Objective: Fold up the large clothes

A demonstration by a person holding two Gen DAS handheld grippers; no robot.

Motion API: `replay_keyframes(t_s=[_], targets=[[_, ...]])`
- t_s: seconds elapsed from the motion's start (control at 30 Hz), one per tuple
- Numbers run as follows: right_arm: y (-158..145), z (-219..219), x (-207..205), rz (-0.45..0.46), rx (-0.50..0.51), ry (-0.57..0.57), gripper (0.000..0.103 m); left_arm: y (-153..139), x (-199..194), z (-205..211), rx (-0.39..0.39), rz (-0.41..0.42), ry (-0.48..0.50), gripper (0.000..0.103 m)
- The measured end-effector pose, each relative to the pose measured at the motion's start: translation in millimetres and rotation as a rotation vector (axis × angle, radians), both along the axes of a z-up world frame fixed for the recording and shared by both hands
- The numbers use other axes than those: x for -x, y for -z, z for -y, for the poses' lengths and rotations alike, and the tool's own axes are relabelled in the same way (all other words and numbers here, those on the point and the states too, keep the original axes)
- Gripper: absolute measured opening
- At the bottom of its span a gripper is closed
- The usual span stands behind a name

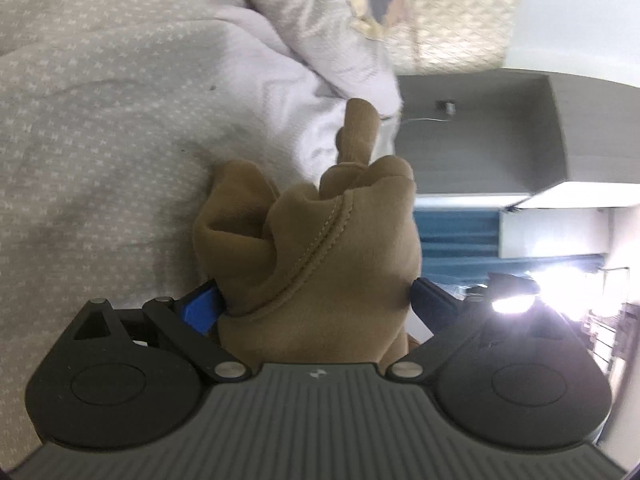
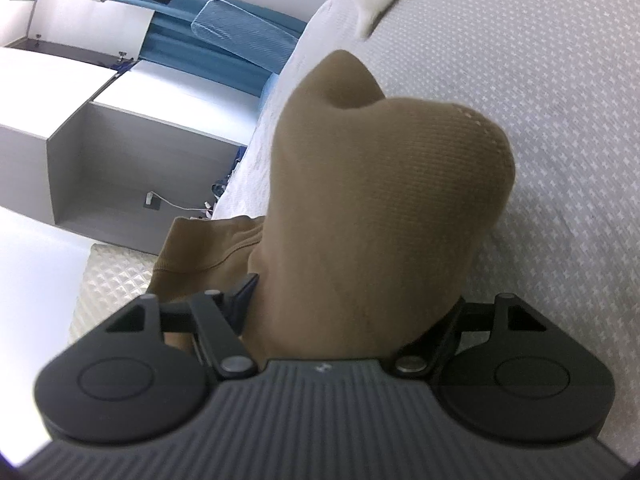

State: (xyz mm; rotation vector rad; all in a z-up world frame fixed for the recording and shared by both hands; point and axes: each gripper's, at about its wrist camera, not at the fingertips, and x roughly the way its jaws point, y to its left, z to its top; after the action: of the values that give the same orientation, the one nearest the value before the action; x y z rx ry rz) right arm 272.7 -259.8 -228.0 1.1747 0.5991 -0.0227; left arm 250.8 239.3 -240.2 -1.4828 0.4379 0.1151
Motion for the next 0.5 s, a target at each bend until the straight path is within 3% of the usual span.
replay_keyframes(t_s=[0.27, 0.5], targets=[[0, 0, 1, 0.003, 0.02, -0.016, 0.077, -4, -29, 1, -0.019, -0.135, -0.046, 0.103], [8, 4, -10, 0.007, 0.0, -0.021, 0.087, -3, -46, -7, -0.065, -0.153, 0.011, 0.103]])
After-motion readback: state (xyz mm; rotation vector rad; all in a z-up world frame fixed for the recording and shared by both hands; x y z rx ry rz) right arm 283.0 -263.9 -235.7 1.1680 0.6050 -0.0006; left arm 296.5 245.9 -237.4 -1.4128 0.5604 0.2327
